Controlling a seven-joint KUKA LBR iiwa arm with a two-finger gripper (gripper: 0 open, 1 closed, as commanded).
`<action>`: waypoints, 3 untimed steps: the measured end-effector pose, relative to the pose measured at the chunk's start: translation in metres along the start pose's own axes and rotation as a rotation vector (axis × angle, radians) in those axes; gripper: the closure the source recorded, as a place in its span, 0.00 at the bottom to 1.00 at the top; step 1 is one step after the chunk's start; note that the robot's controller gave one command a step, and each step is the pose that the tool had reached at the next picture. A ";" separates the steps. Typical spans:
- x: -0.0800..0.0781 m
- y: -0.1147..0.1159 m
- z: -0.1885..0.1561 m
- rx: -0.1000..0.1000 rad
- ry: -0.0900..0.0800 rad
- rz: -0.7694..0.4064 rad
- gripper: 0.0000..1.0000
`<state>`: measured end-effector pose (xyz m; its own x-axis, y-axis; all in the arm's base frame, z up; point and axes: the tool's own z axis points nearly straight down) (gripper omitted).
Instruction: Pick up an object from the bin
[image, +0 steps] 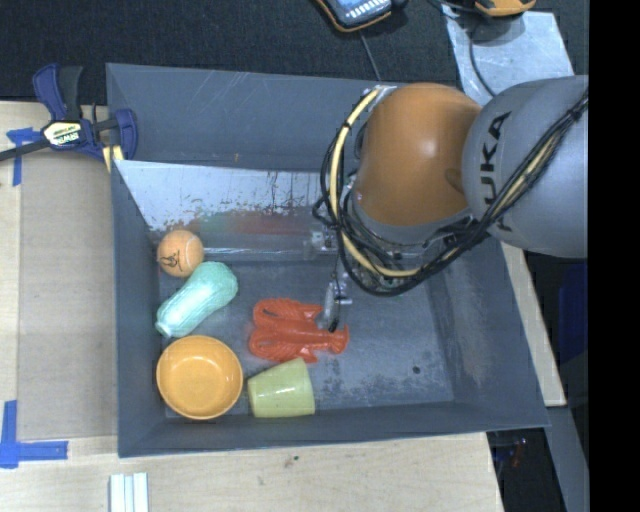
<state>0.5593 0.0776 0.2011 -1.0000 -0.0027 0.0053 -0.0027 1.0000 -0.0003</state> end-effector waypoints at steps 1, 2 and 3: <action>-0.002 0.000 -0.005 -0.001 -0.009 0.003 0.00; -0.009 -0.015 0.134 -0.001 -0.004 0.131 0.00; 0.005 -0.013 0.059 -0.004 -0.023 0.078 0.00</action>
Offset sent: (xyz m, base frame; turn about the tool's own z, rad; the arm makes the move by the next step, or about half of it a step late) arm 0.0092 -0.0149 -0.1311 0.1318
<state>0.5540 0.0648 0.1422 -0.9970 0.0751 -0.0176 0.0750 0.9972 0.0039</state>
